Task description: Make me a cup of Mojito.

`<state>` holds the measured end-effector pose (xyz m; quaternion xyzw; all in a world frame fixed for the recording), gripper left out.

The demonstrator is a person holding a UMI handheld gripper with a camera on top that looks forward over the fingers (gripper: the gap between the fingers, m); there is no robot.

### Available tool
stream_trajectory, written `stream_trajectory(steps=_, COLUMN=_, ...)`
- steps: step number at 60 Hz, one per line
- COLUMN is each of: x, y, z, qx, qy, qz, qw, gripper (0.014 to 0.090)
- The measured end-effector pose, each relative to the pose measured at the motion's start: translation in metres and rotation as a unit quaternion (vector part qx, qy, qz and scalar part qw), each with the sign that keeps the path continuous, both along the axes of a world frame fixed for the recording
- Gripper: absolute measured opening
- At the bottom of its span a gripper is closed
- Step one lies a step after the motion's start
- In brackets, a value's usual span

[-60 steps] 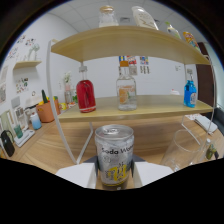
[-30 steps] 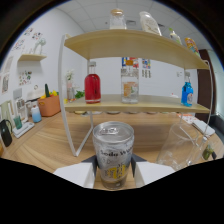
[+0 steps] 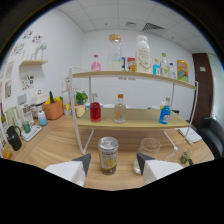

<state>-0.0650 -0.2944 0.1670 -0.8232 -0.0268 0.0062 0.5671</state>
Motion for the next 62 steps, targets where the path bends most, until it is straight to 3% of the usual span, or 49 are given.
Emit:
stream_trajectory(steps=33, x=0.083, y=-0.059, z=0.002, qx=-0.031, qy=-0.005, qz=-0.042, qw=0.999, gripper=0.0853)
stream_trajectory(steps=62, x=0.096, y=-0.07, z=-0.006, qx=-0.047, qy=-0.008, qz=-0.026, qw=0.999, gripper=0.0856)
